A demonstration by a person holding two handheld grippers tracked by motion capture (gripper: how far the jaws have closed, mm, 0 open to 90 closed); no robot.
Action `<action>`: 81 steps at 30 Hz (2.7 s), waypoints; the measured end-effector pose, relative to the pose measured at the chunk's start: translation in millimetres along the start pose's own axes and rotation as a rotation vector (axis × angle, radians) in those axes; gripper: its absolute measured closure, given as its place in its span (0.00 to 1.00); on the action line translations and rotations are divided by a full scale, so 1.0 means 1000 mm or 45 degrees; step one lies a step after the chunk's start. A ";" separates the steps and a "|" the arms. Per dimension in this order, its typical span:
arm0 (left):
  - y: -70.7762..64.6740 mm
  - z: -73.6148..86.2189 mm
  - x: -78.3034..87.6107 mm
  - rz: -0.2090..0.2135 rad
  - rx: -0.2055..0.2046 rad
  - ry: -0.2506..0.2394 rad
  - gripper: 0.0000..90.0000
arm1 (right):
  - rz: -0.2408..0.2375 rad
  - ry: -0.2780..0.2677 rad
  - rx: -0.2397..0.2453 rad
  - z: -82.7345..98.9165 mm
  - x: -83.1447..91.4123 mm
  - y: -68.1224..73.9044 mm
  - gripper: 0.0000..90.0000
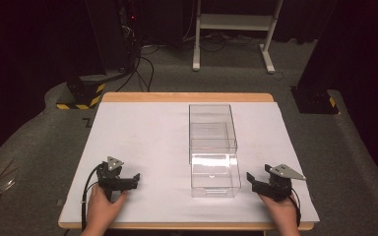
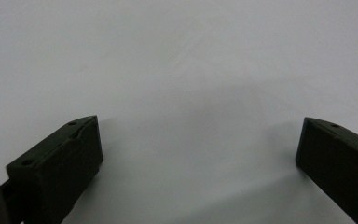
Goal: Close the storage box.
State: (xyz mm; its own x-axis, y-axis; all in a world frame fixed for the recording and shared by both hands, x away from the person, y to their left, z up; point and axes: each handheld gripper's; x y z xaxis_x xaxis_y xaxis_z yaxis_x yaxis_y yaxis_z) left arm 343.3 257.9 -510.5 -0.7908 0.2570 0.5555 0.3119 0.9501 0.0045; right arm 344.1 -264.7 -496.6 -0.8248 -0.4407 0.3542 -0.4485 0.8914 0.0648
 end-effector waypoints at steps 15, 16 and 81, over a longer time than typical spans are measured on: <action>0.000 0.000 0.000 0.002 -0.004 0.004 0.01 | 0.020 0.016 0.025 -0.020 0.005 0.004 0.20; 0.000 0.000 0.000 0.002 -0.004 0.004 0.01 | 0.020 0.016 0.025 -0.020 0.005 0.004 0.20; 0.000 0.000 0.000 0.000 -0.003 0.000 0.01 | -0.120 -0.151 0.051 -0.046 0.049 0.037 0.19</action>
State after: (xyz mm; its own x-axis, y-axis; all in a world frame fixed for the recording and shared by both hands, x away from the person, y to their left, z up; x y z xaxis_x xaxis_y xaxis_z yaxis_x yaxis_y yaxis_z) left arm 343.3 258.1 -510.5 -0.7910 0.2571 0.5552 0.3134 0.9496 0.0067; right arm 303.0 -248.3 -434.5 -0.8120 -0.5339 0.2358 -0.5375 0.8415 0.0543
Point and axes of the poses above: each handheld gripper's, and its own axes: x roughly backward along the jaws, z roughly out of its underside, y roughly to its left, and after that the axes turned 11 degrees about -y, right-handed
